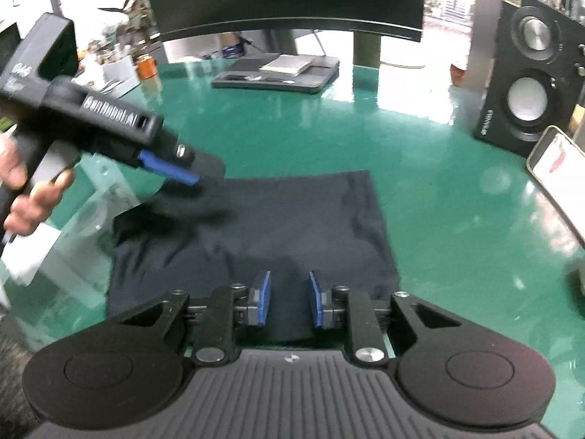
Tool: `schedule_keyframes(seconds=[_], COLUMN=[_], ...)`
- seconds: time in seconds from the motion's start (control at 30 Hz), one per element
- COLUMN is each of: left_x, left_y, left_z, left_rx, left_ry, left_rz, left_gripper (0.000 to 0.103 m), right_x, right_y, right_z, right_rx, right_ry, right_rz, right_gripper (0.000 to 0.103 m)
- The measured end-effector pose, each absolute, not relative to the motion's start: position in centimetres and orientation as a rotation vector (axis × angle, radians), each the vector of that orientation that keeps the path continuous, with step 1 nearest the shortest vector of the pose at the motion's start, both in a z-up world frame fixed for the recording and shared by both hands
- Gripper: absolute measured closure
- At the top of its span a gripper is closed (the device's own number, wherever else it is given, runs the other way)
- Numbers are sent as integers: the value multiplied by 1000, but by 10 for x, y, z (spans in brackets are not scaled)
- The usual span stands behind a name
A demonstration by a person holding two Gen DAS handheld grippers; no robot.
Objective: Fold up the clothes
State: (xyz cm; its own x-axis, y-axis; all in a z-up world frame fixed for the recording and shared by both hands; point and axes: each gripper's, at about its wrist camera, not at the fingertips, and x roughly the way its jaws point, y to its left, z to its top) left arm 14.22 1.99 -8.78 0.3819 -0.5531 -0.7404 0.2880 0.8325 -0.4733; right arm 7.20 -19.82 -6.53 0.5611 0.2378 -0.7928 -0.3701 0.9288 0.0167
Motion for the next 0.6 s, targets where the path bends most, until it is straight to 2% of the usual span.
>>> schedule_keyframes(seconds=[0.3, 0.6], left_x=[149, 180], left_y=[-3, -51], left_z=[-97, -77], left_rx=[-195, -74], left_ry=[1094, 1011], left_rz=[-558, -661], left_gripper=[50, 49], right_x=[69, 77], right_y=[-198, -208], right_z=[-75, -61], right_rx=[-194, -148], right_ry=[931, 880], right_rz=[368, 280], right_gripper=[79, 80])
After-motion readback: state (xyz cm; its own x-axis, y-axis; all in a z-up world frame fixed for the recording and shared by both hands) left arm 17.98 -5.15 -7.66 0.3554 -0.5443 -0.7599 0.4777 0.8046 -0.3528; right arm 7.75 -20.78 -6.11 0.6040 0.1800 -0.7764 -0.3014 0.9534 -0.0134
